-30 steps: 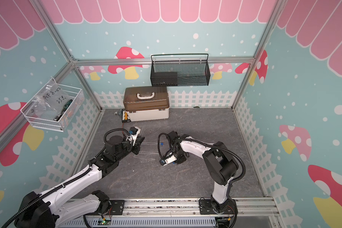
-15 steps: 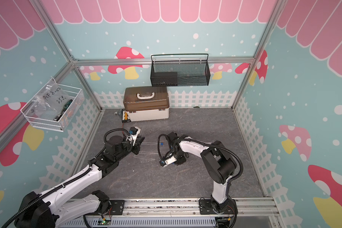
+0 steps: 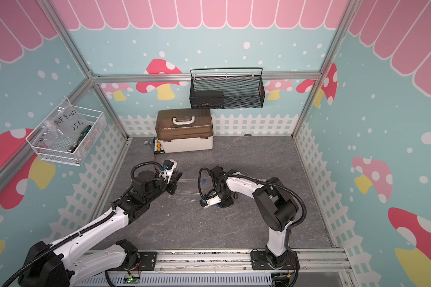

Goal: Insert stoppers into test tubes
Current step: Pick up the stopper from the center of the board.

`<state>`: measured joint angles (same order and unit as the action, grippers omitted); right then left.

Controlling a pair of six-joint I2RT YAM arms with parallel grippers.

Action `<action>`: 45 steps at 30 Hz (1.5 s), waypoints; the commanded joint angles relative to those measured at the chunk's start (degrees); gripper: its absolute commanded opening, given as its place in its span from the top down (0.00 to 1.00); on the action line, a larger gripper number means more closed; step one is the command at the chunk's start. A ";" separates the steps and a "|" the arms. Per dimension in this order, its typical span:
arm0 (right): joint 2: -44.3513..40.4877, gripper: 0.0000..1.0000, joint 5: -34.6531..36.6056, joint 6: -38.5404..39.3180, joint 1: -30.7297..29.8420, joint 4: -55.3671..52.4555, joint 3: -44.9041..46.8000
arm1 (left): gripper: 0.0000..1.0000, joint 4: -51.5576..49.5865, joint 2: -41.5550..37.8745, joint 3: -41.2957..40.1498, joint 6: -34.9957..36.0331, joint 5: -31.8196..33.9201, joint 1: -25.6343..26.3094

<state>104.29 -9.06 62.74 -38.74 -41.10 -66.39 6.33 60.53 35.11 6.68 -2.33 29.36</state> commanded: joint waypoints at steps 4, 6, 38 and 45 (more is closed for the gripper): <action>-0.83 0.72 -2.18 -3.82 -0.52 -0.75 1.30 | 1.00 1.26 0.14 -0.55 0.44 -0.48 -0.19; -1.19 0.72 -2.43 -4.65 -0.53 -0.24 1.76 | 1.00 1.25 0.25 -0.57 0.44 -0.44 -0.19; -7.40 0.55 2.17 -16.21 -1.01 7.18 5.92 | 1.00 1.15 0.24 -0.66 0.66 -0.51 -0.19; -4.34 0.57 -1.45 -15.46 -1.00 6.59 4.61 | 1.00 1.03 0.20 -0.75 0.79 -0.41 -0.26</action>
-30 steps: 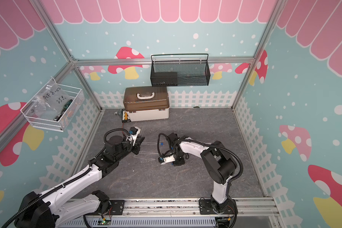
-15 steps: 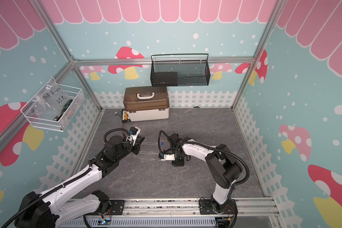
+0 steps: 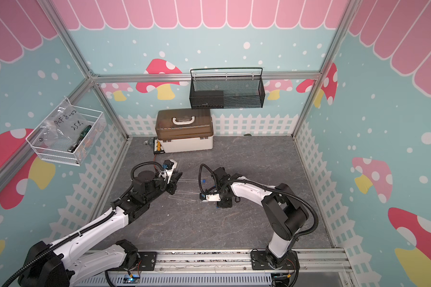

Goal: Insert stoppers into test tubes
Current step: Pick up the stopper from the center of the board.

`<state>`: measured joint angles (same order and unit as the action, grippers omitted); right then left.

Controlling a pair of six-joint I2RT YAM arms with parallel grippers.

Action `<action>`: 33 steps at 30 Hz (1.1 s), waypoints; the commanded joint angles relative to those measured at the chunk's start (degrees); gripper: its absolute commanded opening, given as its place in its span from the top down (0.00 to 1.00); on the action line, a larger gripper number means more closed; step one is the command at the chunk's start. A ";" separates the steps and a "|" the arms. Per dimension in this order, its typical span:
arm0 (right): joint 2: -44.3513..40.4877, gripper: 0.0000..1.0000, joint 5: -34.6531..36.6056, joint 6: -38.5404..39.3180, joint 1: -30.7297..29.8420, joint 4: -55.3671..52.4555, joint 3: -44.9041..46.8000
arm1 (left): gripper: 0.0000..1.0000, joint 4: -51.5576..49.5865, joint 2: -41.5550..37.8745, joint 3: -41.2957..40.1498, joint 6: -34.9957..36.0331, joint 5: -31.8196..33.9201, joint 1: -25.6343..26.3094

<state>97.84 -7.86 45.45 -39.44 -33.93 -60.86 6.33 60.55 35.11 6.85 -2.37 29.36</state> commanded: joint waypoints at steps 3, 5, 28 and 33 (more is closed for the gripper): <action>2.79 0.58 -3.69 1.59 -0.34 -0.78 -1.15 | 1.00 0.79 -0.05 -0.82 0.58 -0.41 -0.19; 2.98 0.58 -4.44 1.70 -0.33 -1.28 -1.10 | 1.00 0.79 -0.06 -0.84 0.53 -0.41 -0.20; 5.52 0.71 -5.10 3.50 -0.34 -5.28 -1.72 | 1.00 0.86 0.18 -0.74 0.71 -0.51 -0.19; 5.27 0.72 -4.97 3.82 -0.29 -6.04 -1.54 | 1.00 0.80 0.08 -0.75 0.70 -0.51 -0.19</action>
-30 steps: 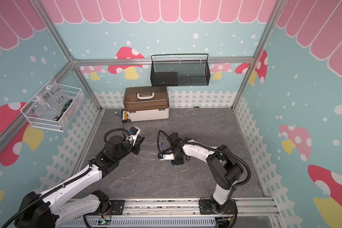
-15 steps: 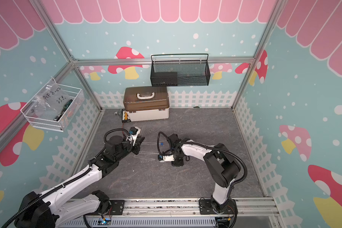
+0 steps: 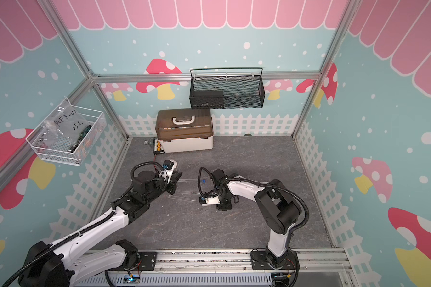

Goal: Insert stoppers into test tubes
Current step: Pick up the stopper from the center of the board.

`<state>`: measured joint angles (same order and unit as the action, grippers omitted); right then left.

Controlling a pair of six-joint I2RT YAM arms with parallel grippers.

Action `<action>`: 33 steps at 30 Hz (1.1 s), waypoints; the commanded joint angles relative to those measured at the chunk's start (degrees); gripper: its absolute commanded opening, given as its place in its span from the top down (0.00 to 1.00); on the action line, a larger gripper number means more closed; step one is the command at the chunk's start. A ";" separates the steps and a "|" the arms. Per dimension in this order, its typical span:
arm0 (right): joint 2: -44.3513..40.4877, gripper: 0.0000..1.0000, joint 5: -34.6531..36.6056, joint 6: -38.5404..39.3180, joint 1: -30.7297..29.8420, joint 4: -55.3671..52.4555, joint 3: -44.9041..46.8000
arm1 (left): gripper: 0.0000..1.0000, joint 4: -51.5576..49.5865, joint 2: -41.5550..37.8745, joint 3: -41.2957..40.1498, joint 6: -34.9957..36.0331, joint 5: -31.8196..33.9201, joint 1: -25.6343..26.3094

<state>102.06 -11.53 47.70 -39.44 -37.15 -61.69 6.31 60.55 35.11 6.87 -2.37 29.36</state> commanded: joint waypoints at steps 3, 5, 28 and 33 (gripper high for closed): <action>0.86 0.72 -1.30 1.75 -0.29 -3.26 -0.63 | 1.00 0.83 0.08 -0.75 0.68 -0.42 -0.27; 0.69 0.71 -1.15 1.78 -0.33 -3.58 -0.46 | 1.00 0.82 0.05 -0.73 0.68 -0.41 -0.19; 0.51 0.89 -2.60 -0.74 -0.45 -2.21 -0.02 | 1.00 0.81 0.09 -0.75 0.77 -0.44 -0.20; 0.05 0.80 -2.86 -1.52 -0.45 -1.53 1.10 | 1.00 0.73 0.18 -0.75 0.86 -0.38 -0.25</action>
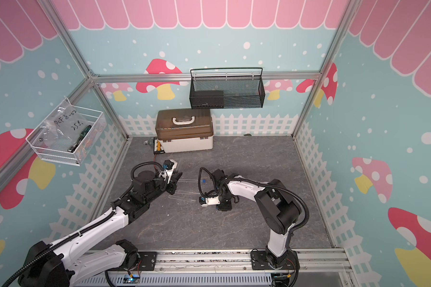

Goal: Insert stoppers into test tubes
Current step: Pick up the stopper from the center of the board.

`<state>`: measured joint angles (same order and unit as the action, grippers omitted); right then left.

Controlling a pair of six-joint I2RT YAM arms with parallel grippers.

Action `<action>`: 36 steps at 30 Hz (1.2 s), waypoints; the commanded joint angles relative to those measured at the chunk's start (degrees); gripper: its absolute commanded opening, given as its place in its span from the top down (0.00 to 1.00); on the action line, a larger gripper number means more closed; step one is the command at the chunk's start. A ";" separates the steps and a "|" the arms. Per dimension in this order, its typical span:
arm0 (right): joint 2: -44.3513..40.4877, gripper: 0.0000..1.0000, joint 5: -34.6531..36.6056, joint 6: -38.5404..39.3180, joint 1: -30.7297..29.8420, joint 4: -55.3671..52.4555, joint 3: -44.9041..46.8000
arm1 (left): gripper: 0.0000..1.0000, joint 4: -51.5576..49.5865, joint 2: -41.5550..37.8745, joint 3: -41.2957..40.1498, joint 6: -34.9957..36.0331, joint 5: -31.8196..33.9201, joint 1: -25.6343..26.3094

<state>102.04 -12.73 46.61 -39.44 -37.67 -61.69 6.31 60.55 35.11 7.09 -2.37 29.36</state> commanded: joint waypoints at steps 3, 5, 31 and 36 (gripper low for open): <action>-0.56 0.78 -1.59 -0.19 -0.38 -1.04 1.74 | 1.00 0.72 0.18 -0.73 0.67 -0.37 -0.21; -0.85 0.77 -1.46 -0.07 -0.41 -0.97 2.08 | 1.00 0.73 0.26 -0.75 0.73 -0.47 -0.19; -11.88 0.91 -9.29 -9.47 1.98 5.72 7.19 | 1.00 -8.41 -1.65 1.12 20.67 -6.65 -0.23; -19.21 0.91 -12.74 -15.97 4.54 8.34 11.02 | 1.00 -13.02 -2.20 0.49 33.84 -9.67 1.08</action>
<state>85.30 -21.26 35.77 -35.46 -31.16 -51.86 -2.42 59.37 35.05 29.26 -8.49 29.76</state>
